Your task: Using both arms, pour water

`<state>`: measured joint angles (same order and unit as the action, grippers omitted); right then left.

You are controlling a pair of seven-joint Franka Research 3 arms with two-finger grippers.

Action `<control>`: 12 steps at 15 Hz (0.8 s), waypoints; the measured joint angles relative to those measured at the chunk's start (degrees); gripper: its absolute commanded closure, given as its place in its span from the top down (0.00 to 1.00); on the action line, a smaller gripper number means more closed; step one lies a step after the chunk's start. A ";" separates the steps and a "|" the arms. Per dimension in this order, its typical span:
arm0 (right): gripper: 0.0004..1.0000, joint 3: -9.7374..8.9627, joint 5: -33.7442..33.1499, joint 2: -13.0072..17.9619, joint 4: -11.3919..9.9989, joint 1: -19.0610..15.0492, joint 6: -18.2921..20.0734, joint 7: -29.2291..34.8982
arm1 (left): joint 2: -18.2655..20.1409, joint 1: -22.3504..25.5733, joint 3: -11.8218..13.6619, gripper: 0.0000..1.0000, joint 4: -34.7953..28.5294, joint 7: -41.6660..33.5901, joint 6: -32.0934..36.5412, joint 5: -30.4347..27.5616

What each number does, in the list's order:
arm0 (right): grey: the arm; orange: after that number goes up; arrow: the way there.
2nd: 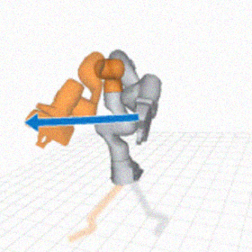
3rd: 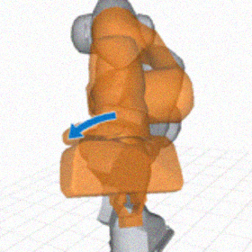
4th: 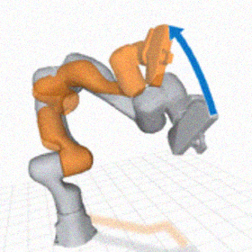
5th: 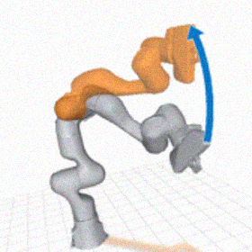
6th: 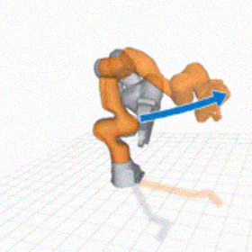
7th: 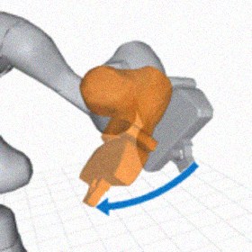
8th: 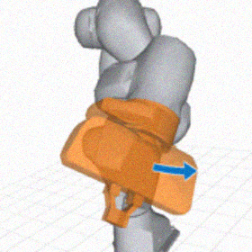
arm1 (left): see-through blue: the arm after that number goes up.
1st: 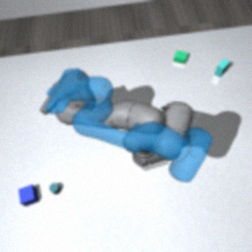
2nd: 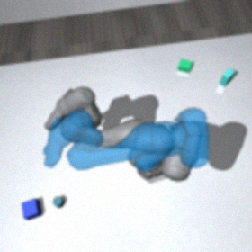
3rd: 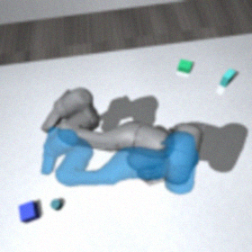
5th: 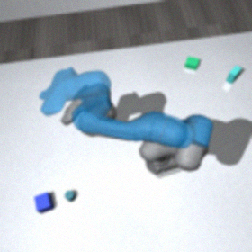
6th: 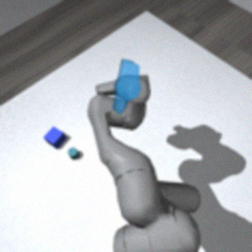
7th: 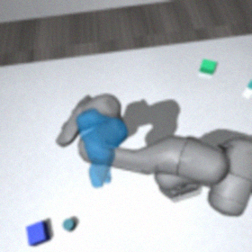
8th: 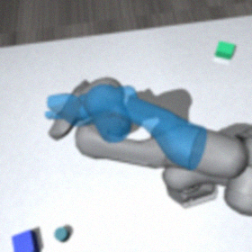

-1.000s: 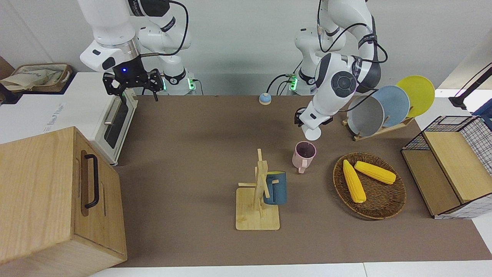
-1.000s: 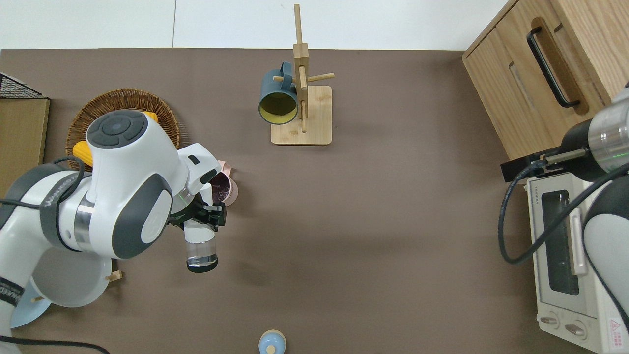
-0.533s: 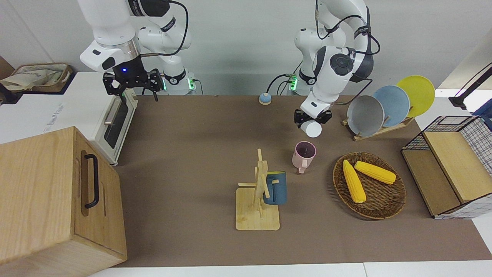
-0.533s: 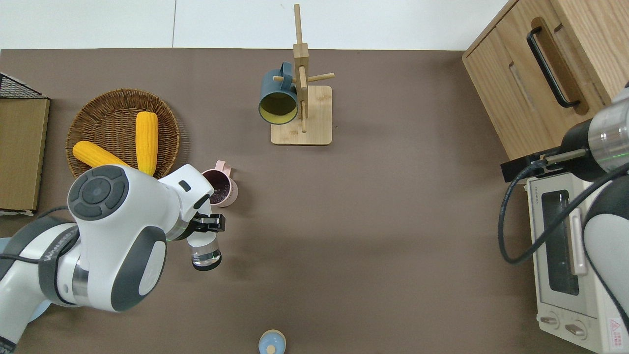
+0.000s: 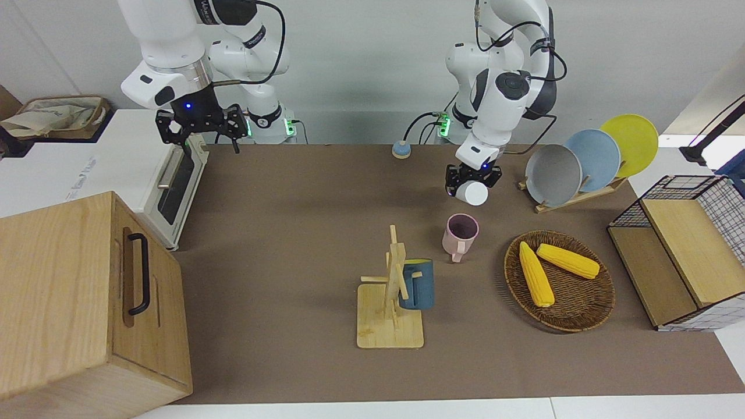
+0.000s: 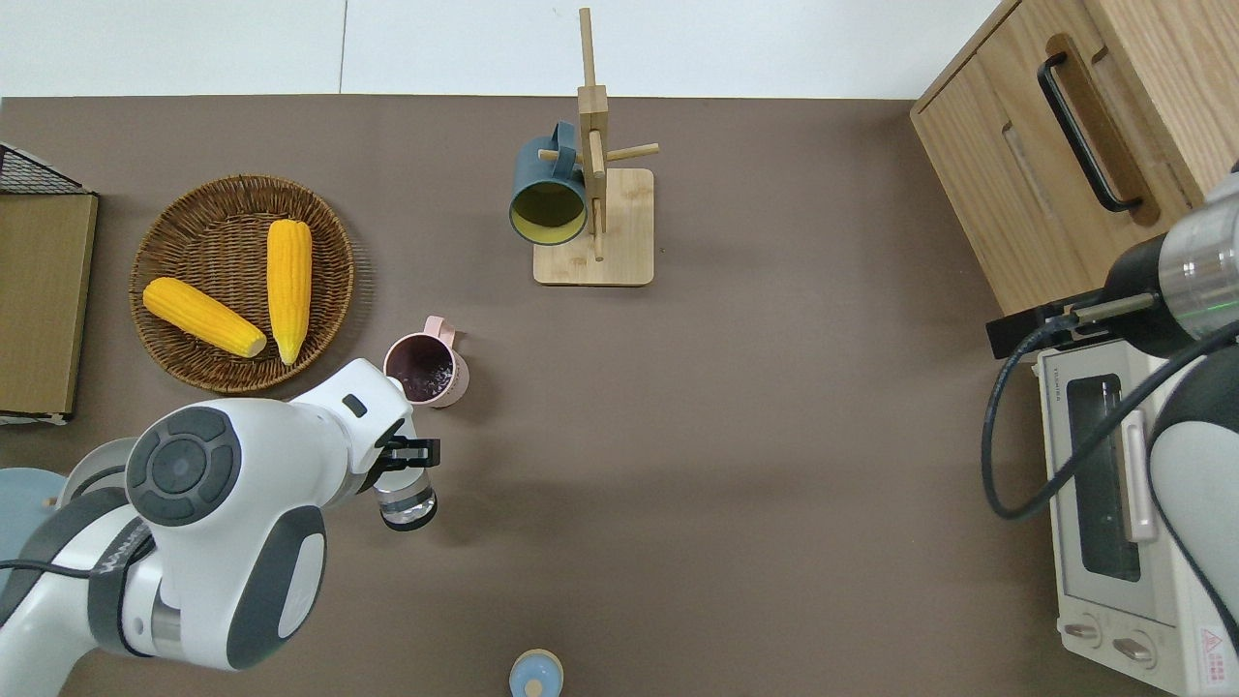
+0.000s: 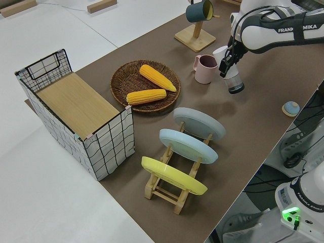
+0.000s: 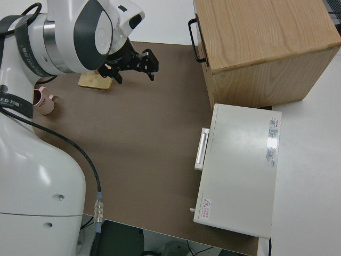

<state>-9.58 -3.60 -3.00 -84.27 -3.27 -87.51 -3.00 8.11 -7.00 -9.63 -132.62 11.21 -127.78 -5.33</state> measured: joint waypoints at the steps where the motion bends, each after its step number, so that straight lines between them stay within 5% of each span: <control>1: 0.98 0.00 0.00 0.00 0.00 0.00 0.00 0.00 | 0.80 0.03 0.12 0.00 -0.35 0.00 -0.09 -0.01; 12: 0.98 0.00 0.00 0.00 0.00 0.00 0.00 0.00 | 4.67 6.83 1.36 0.00 -3.36 -0.22 -11.85 0.02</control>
<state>-9.58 -3.60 -3.00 -84.27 -3.27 -87.51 -3.00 12.78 -0.17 -8.27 -135.98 10.99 -139.63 -5.31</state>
